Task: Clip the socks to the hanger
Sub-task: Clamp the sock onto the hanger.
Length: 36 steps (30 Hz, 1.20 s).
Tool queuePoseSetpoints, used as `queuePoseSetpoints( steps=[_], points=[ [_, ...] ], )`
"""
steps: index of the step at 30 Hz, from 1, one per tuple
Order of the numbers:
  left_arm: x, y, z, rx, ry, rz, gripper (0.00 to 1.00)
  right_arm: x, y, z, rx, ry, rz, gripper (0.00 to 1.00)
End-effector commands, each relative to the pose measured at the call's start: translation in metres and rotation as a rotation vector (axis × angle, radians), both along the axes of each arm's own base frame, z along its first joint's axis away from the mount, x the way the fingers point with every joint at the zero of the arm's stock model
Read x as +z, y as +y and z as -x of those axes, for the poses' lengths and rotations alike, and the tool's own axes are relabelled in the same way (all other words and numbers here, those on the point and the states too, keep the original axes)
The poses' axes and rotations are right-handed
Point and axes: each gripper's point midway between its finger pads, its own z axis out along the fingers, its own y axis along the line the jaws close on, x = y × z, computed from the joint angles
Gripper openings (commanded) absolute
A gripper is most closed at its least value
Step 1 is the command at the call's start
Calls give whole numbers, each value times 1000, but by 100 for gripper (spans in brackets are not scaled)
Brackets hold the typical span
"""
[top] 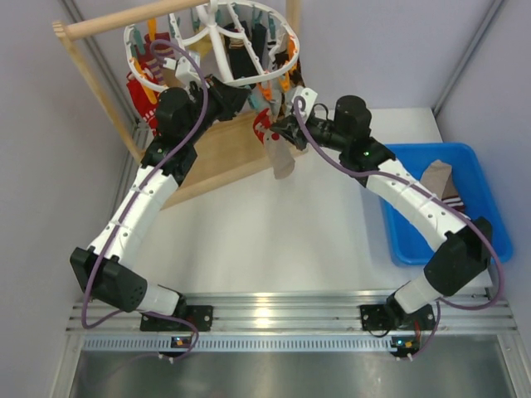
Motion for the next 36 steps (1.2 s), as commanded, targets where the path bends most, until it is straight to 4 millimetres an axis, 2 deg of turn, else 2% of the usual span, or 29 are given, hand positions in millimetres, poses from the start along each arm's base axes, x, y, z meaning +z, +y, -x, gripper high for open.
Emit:
queuePoseSetpoints(
  steps=[1,13,36],
  points=[
    [11,-9,16,-76,-33,22,0,48,11,2,14,-116,-85,0],
    [8,-10,14,-78,-23,10,0,55,18,-6,8,-135,-104,0],
    [2,-3,9,-36,-30,-48,0,69,13,3,10,-163,-126,0]
  ],
)
